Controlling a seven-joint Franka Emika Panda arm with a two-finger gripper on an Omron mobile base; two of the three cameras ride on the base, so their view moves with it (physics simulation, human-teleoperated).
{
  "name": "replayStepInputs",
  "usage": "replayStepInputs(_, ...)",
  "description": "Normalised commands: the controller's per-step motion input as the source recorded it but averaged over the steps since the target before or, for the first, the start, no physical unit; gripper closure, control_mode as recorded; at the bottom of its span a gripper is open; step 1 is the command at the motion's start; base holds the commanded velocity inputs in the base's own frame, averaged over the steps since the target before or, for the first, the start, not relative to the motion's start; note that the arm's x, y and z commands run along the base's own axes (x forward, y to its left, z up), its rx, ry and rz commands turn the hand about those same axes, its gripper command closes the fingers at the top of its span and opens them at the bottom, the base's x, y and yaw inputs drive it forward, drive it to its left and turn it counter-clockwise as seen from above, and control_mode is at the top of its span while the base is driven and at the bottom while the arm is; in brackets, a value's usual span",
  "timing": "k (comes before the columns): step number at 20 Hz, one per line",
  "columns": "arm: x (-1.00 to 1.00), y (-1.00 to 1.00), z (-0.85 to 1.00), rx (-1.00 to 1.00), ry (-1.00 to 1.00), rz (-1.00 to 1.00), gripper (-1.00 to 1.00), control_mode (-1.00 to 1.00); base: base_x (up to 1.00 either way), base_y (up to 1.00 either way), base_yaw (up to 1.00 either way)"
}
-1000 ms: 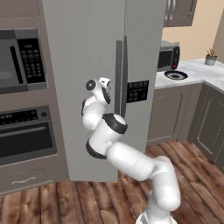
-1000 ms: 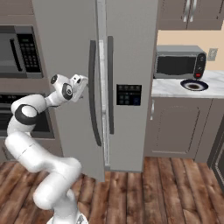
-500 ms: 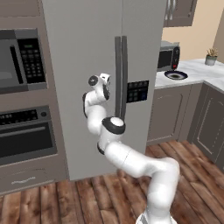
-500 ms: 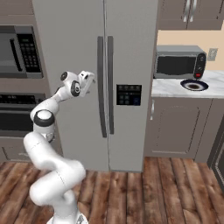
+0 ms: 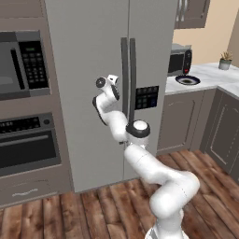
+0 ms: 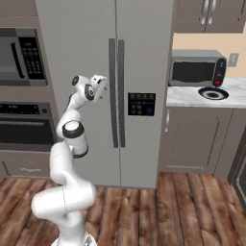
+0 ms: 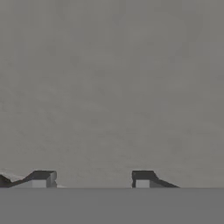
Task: Place the chicken drumstick on the counter behind the older chicken drumstick on the same shelf of the fridge to maintain FIFO order. Close the fridge door when finished.
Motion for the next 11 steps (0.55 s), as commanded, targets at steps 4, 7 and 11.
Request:
replayStepInputs(4,0.16,0.01,0.00,0.01,0.00,0.00,-1.00,-1.00,0.00,0.00,0.00)
replayStepInputs(7,-0.33,0.00,0.00,0.01,-0.03,0.00,-1.00,-1.00,0.00,0.00,0.00)
replayStepInputs(11,-0.94,0.00,0.00,0.00,-0.05,0.00,-1.00,-1.00,0.00,0.00,0.00)
